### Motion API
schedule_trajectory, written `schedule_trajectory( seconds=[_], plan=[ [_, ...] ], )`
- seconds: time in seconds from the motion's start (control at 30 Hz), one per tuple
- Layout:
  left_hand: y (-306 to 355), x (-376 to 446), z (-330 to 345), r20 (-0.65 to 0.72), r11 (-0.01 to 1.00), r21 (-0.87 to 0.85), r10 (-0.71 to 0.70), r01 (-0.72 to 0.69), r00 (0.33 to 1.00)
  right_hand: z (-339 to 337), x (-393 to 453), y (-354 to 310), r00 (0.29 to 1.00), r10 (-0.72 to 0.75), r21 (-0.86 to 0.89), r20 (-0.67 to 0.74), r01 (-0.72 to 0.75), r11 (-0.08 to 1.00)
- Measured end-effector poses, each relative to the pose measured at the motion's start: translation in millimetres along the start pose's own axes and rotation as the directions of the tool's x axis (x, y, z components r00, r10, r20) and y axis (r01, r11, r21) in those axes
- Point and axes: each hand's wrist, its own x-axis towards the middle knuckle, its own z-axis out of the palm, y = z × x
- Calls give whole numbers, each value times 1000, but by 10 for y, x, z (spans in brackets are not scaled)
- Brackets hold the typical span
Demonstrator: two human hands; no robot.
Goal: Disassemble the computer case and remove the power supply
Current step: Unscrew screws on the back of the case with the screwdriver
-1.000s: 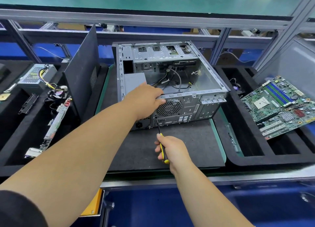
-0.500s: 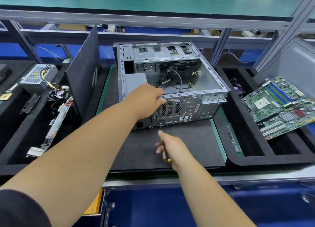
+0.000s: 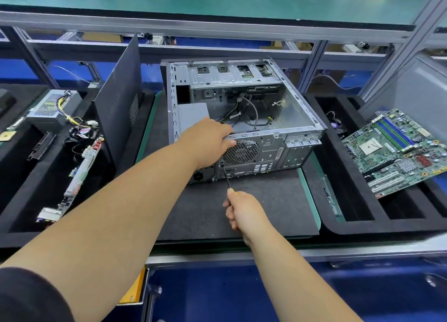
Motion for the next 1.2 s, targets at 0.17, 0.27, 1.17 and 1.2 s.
schedule_trajectory(
  seconds=[0.17,0.27,1.17,1.2],
  plan=[
    [20,-3,-9,0,1000,-1,-4,4,1000,34,-17,30,907,-369,-813,-203,54,579],
    [26,-6,-14,-3,1000,8,-4,4,1000,84,23,51,883,-417,-885,-214,5,465],
    [20,-7,-16,5,1000,10,-11,11,1000,40,18,89,920,-337,-709,-200,102,698],
    [20,-7,-12,3,1000,12,-12,12,1000,58,22,97,897,-380,-788,-225,62,613]
  ],
)
